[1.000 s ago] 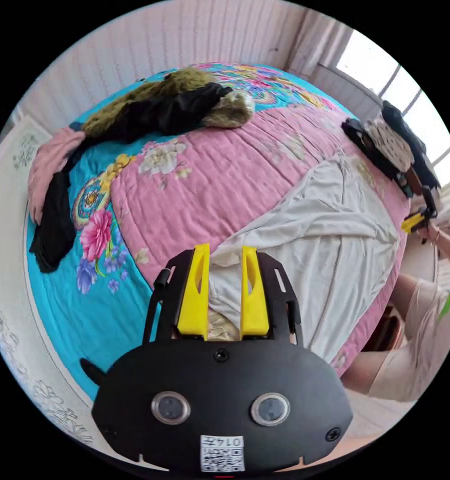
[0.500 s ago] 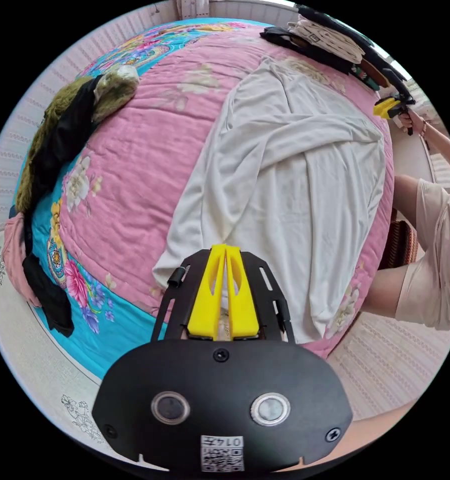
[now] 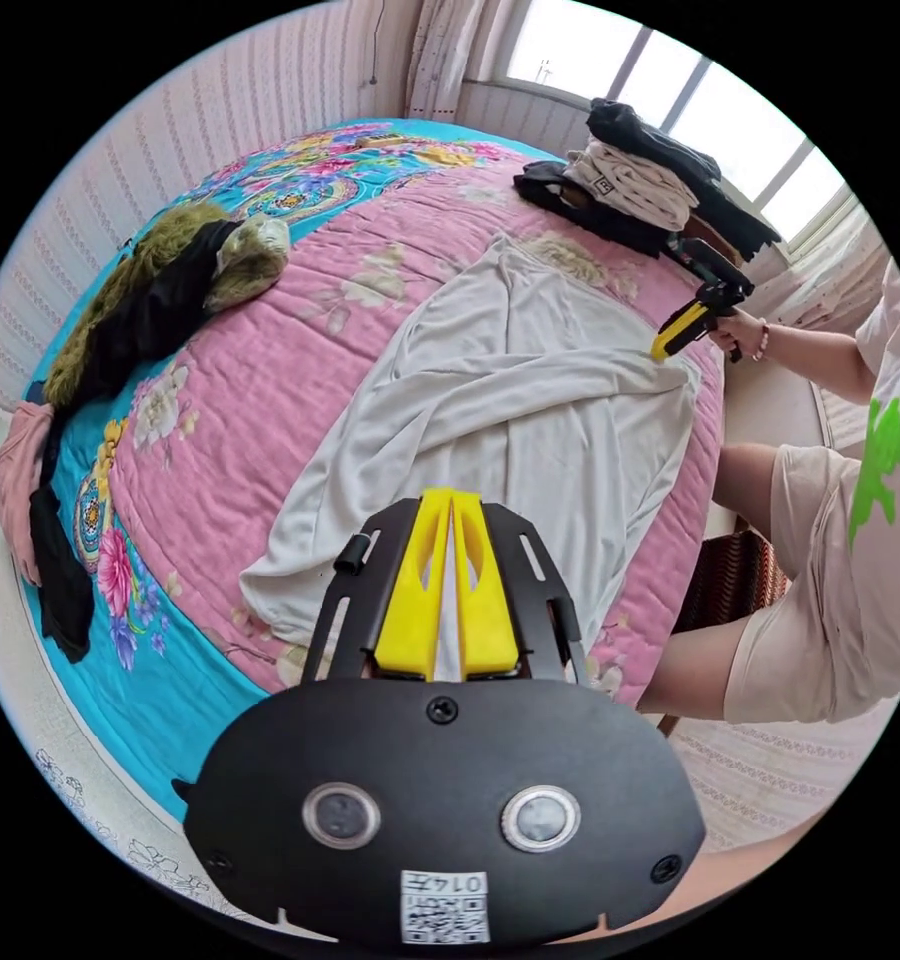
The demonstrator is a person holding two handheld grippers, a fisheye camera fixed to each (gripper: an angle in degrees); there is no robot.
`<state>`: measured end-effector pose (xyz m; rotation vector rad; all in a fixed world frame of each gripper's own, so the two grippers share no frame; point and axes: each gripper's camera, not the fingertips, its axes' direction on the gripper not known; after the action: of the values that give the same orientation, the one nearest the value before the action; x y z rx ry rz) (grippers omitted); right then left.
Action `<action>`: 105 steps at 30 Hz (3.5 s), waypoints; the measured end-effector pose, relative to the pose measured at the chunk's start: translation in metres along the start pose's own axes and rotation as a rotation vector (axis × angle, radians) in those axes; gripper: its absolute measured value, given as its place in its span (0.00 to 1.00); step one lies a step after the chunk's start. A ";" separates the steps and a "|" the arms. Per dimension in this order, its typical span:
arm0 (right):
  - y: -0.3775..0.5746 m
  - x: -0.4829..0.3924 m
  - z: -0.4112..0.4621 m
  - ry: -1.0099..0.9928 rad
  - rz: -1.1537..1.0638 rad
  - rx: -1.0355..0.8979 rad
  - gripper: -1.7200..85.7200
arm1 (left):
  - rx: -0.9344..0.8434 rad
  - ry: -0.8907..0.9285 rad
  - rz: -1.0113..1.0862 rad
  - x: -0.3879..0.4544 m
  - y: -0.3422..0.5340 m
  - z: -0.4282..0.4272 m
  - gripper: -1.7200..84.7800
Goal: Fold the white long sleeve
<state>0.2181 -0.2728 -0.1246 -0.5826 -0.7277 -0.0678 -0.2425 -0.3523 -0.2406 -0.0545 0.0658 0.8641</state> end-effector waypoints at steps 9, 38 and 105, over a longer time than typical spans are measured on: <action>0.012 -0.070 -0.121 0.179 -0.260 0.239 0.02 | 0.110 0.081 -0.050 0.004 -0.001 0.007 0.01; -0.029 -0.045 -0.071 0.269 -0.010 0.006 0.02 | -0.036 -0.168 -0.433 -0.088 0.012 0.201 0.01; -0.418 -0.002 -0.163 0.209 -0.083 0.066 0.03 | 0.030 0.174 0.336 0.470 -0.009 0.692 0.11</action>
<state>0.2094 -0.7100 -0.0230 -0.4742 -0.5481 -0.1784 0.0935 0.0502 0.4121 -0.0920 0.2571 1.1928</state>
